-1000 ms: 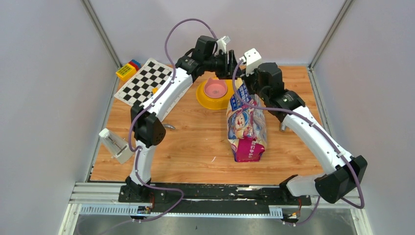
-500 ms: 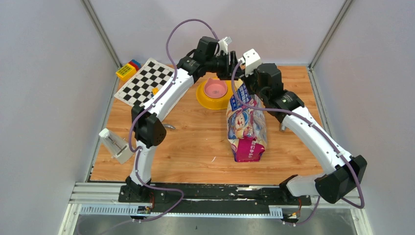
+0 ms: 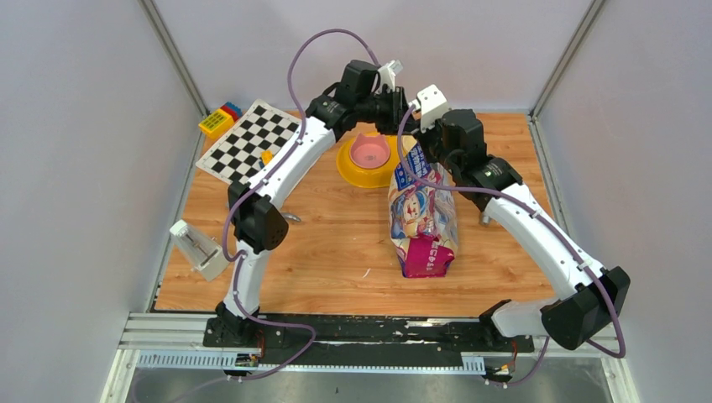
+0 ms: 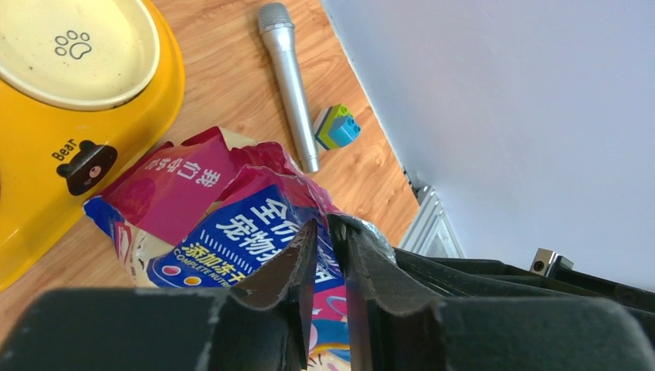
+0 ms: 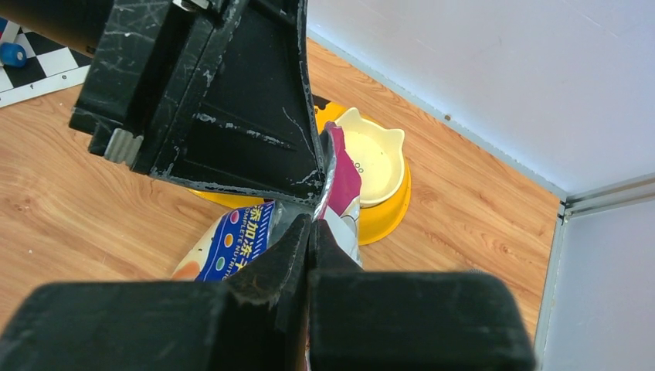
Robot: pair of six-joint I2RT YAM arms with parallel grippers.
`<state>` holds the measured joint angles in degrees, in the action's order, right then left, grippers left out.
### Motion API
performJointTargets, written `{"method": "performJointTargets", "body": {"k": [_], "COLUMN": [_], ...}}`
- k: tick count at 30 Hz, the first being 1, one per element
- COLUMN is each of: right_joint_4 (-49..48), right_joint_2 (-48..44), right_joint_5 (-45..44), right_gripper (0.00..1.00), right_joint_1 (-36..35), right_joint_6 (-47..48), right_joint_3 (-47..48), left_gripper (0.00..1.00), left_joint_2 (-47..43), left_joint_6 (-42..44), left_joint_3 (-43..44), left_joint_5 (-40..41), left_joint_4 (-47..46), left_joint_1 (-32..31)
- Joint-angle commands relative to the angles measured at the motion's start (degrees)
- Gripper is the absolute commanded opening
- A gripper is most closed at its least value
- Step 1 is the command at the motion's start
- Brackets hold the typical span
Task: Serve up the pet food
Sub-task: Open the pet food bag at the center of the board.
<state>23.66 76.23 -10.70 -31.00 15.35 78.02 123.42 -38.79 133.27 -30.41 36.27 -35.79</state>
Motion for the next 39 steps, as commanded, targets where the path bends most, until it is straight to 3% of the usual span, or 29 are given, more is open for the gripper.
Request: {"method": "performJointTargets", "body": {"k": [1, 3, 5, 13, 19, 23, 29, 39], "right_joint_4": [0.1, 0.1, 0.1, 0.6, 2.5, 4.8, 7.6, 12.9], "right_joint_2": [-1.7, -1.7, -1.7, -0.6, -0.2, 0.5, 2.3, 3.0], "right_joint_5": [3.9, 4.1, 4.1, -1.8, -1.9, -0.6, 1.2, 8.3], "right_gripper": [0.00, 0.00, 0.00, 0.00, 0.29, 0.36, 0.28, 0.28], "right_joint_1": [-0.7, -0.6, -0.6, -0.9, -0.8, -0.6, 0.7, 4.5], "right_joint_6": [-0.4, -0.5, -0.2, 4.5, 4.5, 3.9, 2.1, -1.2], "right_joint_3": [-0.2, -0.2, -0.3, -0.6, -0.1, 0.9, 3.5, 8.1], "left_gripper": [0.19, 0.05, 0.00, 0.00, 0.00, 0.00, 0.00, 0.00], "left_joint_2": [1.6, 1.9, 2.1, 0.9, -0.6, -1.5, -2.3, -3.2], "left_joint_6": [-0.1, 0.2, 0.8, 2.4, 2.5, 2.6, 2.4, 2.6], "left_joint_3": [3.1, 3.6, 4.2, 4.3, 3.1, 2.1, 1.3, 0.5], "left_joint_5": [0.0, 0.6, 1.9, 3.9, 3.4, 3.1, 2.1, 2.0], "left_joint_4": [-2.3, -2.1, -1.3, 1.4, 1.7, 1.7, 1.1, 1.2], "left_joint_1": [0.2, 0.2, 0.2, 0.5, 0.6, 0.6, 0.6, 0.6]}}
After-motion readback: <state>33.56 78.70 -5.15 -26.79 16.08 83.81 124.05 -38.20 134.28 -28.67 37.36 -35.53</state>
